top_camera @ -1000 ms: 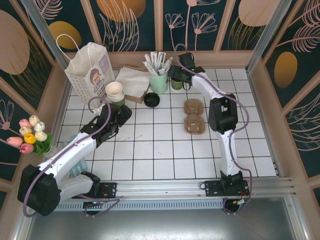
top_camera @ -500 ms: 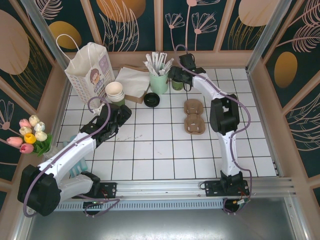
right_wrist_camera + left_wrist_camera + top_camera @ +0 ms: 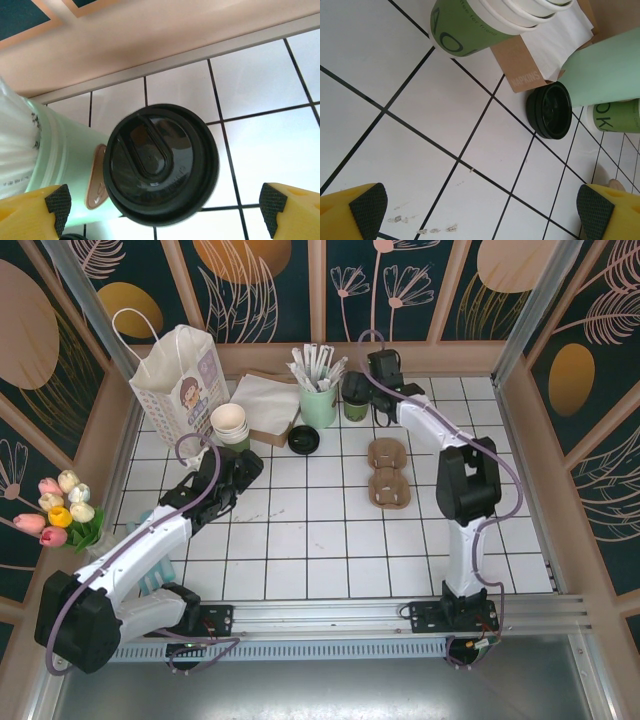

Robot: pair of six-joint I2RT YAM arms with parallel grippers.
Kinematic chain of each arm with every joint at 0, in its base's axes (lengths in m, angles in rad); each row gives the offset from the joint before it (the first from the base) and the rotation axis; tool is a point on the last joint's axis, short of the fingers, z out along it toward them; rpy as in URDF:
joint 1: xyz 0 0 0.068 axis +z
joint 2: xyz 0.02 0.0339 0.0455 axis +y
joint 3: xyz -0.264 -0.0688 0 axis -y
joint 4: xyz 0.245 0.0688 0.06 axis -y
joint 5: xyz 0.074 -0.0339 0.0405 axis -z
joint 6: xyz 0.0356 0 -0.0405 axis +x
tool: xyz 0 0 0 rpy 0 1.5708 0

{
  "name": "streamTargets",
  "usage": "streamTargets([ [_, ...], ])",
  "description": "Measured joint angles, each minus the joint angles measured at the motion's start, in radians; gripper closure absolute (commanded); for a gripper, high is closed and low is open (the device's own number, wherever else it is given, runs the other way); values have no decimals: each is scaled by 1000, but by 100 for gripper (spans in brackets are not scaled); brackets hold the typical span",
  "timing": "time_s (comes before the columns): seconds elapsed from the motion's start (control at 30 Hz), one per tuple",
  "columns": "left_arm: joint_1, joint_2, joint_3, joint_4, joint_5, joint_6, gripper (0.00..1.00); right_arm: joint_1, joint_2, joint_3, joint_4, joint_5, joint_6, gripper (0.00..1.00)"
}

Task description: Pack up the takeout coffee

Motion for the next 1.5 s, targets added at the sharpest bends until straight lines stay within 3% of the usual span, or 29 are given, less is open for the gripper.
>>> streamTargets([
  [0.3, 72, -42, 160, -82, -4, 50, 1, 14, -463, -512, 298, 68, -11, 1],
  [0.47, 180, -23, 373, -158, -60, 103, 1, 15, -712, -696, 389, 135, -38, 1],
  [0.73, 393, 93, 590, -214, -86, 164, 1, -24, -923, -867, 386, 187, -59, 1],
  [0.93, 475, 231, 709, -258, -75, 150, 1, -117, -1013, -954, 381, 147, -31, 1],
  [1.27, 530, 490, 962, -377, -55, 86, 2, -124, -1038, -958, 342, 129, -26, 1],
  [1.5, 530, 579, 1012, -439, -19, 34, 14, -124, -1038, -958, 294, 160, -14, 1],
])
